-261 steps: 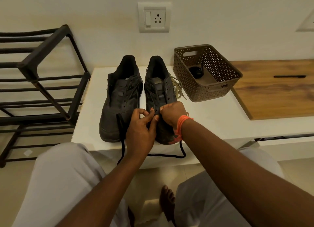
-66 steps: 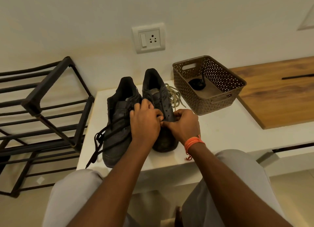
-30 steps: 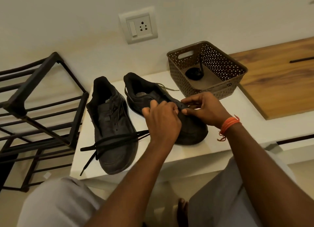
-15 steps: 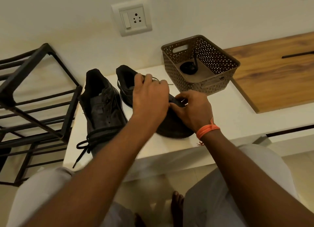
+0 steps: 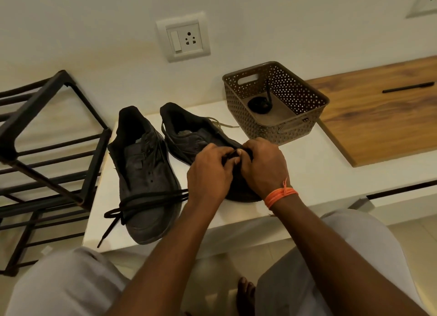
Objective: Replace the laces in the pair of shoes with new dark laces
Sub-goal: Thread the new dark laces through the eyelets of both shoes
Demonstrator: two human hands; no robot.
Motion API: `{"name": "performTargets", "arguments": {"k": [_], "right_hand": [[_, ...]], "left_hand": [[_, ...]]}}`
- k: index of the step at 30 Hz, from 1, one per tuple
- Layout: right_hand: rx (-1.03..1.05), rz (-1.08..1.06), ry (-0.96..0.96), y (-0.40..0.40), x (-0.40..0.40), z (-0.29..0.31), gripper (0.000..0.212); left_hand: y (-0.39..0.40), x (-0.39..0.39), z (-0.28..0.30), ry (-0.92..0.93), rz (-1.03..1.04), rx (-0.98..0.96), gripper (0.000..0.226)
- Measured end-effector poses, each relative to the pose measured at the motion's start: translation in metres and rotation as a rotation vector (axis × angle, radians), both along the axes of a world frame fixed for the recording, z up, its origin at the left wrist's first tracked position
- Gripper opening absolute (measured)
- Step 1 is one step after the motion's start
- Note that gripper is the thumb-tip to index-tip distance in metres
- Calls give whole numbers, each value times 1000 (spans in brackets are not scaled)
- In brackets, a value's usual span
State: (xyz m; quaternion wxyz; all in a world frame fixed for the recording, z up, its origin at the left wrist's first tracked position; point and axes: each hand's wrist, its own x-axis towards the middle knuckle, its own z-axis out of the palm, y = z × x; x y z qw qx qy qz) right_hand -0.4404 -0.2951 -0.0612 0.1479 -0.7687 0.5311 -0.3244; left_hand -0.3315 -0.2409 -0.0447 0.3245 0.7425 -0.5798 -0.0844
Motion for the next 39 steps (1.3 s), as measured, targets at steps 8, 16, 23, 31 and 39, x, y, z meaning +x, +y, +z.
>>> {"name": "performTargets", "arguments": {"k": [8, 16, 23, 31, 39], "right_hand": [[13, 20, -31, -3, -4, 3, 24], [35, 4, -42, -9, -5, 8, 23], [62, 7, -43, -9, -3, 10, 21], [71, 4, -55, -7, -4, 12, 20], [101, 27, -79, -10, -5, 12, 21]], "left_hand": [[1, 10, 18, -293, -66, -125, 19], [-39, 22, 57, -450, -258, 288, 29], [-22, 29, 24, -309, -126, 51, 14], [-22, -6, 14, -367, 168, 81, 22], [-25, -20, 12, -250, 327, 78, 23]]}}
